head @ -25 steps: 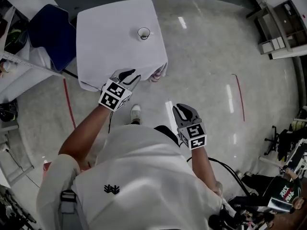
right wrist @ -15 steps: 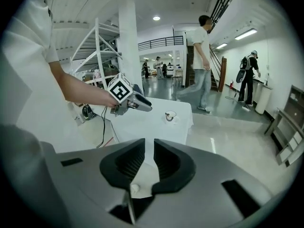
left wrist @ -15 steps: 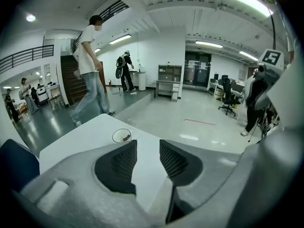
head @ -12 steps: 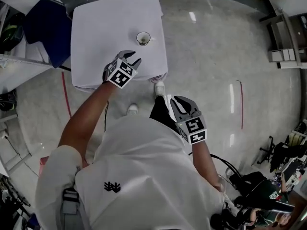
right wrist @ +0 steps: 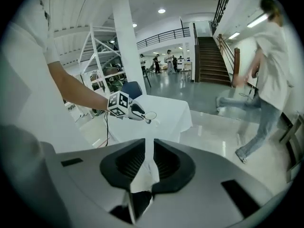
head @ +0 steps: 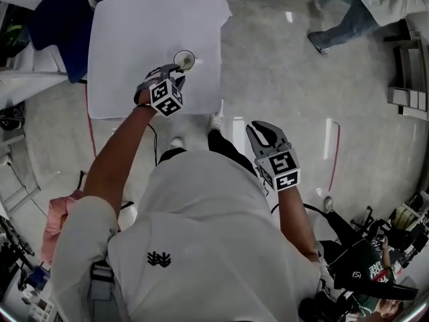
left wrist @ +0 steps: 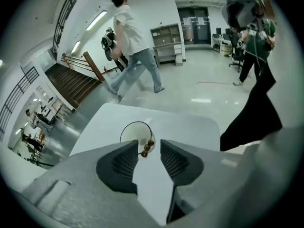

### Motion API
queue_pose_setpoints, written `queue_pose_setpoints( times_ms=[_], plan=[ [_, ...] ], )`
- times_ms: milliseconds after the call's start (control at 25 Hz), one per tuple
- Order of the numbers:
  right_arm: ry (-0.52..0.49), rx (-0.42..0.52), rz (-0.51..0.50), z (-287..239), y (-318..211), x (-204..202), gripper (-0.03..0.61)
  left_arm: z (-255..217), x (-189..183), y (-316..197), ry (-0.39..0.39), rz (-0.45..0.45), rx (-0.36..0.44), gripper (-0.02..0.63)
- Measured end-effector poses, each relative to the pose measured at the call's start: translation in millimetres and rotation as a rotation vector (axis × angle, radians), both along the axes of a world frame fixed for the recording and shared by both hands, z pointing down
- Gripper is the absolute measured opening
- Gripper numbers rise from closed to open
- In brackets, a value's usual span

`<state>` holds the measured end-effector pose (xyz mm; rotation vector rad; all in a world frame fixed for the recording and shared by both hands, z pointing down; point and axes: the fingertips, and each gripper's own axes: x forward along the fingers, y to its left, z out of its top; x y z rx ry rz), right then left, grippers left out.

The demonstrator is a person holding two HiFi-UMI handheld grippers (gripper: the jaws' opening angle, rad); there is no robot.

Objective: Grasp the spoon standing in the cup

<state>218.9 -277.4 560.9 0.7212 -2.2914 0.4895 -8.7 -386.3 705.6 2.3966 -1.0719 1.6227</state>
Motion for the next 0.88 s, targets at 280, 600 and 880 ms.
queue_pose_setpoints(
  times_ms=[280,600,880],
  plan=[
    [-0.044,-0.017,-0.062,10.8,-50.1,9.1,0.061,21.4,-3.5,-12.5,-0.054,-0.028,-0.073,0.055],
    [-0.068,-0.017,-0.114,15.1,-80.4,6.3,0.058,4.0,-10.8,-16.7,-0.043,-0.101,-0.059,0.052],
    [-0.104,-0.002,-0.139,12.0,-83.9,-10.5,0.055,-38.4,-10.7,-11.5,0.038,-0.139,-0.015,0.051]
  ],
)
